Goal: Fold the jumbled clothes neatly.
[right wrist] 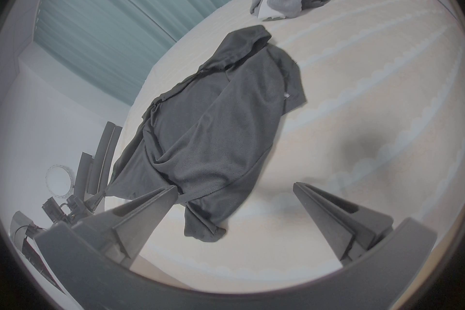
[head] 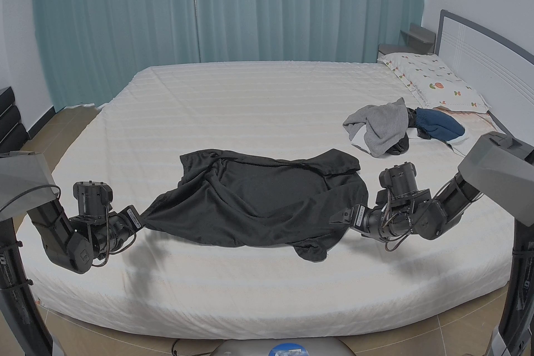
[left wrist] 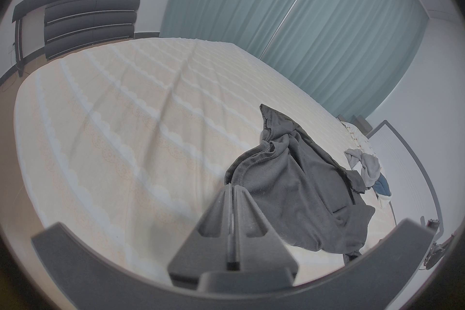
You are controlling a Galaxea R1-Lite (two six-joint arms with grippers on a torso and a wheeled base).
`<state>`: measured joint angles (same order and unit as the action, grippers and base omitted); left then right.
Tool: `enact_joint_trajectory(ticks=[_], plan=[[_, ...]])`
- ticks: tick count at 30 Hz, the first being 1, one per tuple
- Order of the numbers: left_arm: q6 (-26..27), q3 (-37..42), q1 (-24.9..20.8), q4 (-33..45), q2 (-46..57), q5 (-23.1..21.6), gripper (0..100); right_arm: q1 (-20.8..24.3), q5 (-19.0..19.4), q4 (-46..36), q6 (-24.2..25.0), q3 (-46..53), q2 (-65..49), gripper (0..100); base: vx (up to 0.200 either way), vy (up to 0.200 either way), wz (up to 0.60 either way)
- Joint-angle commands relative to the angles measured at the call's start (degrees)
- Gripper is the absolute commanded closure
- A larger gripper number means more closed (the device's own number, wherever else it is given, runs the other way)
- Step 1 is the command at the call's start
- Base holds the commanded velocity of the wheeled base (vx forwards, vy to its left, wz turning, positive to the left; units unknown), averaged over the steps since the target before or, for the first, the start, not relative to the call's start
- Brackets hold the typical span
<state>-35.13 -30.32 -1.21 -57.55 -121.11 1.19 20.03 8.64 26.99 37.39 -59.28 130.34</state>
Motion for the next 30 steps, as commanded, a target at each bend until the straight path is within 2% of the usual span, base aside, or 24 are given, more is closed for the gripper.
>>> enact_joint_trajectory(ticks=[1, 3, 4, 8, 12, 18, 20, 21, 24, 27, 30], plan=[[-0.02, 0.08, -0.02, -0.02, -0.09, 0.04, 100, 1.50, -1.00, -3.96, 1.37, -7.51, 7.03, 0, 0.000, 0.000, 0.00], [-0.02, 0.08, -0.02, -0.02, -0.09, 0.04, 100, 1.42, -1.35, -5.54, 2.87, -10.06, 7.73, 0, 0.000, 0.000, 0.00], [-0.02, 0.08, -0.02, -0.02, -0.09, 0.04, 100, 1.33, -1.61, -5.98, 3.30, -10.85, 8.09, 100, 0.000, 0.000, 0.00], [0.06, 0.08, -0.02, -0.02, -0.09, 0.04, 100, 0.98, -3.46, -6.78, 3.48, -10.94, 8.00, 100, 0.000, 0.000, 0.00], [0.59, 0.44, 0.15, 0.07, 0.09, 0.04, 100, 0.27, -3.72, -7.65, 3.48, -8.83, 6.24, 100, 0.000, 0.000, 0.00], [7.36, 4.21, 0.42, 0.16, 1.85, 0.04, 100, -1.75, -2.67, -9.76, 3.66, -1.63, -3.08, 100, 0.000, 0.000, 0.00], [7.45, 4.30, 0.42, 0.16, 1.93, 0.04, 100, -1.75, -2.67, -9.76, 3.66, -1.54, -3.25, 100, 0.000, 0.000, 0.00], [10.79, 6.24, 0.33, 1.39, 3.43, 0.04, 100, -2.80, -2.49, -10.20, 3.30, 1.89, -8.26, 100, 0.000, 0.000, 0.00], [14.39, 7.47, 0.50, 4.91, 4.66, 0.04, 100, -3.68, -1.52, -11.43, 2.07, 5.32, -12.83, 100, 0.000, 0.000, 0.00], [16.24, 7.55, 0.68, 9.92, 6.59, 0.04, 100, -5.26, 0.32, -14.07, -0.21, 7.87, -17.93, 100, 0.000, 0.000, 0.00], [16.94, 7.47, 0.68, 13.25, 8.26, 0.04, 100, -5.62, 0.41, -16.71, -0.91, 8.66, -21.09, 100, 0.000, 0.000, 0.00]])
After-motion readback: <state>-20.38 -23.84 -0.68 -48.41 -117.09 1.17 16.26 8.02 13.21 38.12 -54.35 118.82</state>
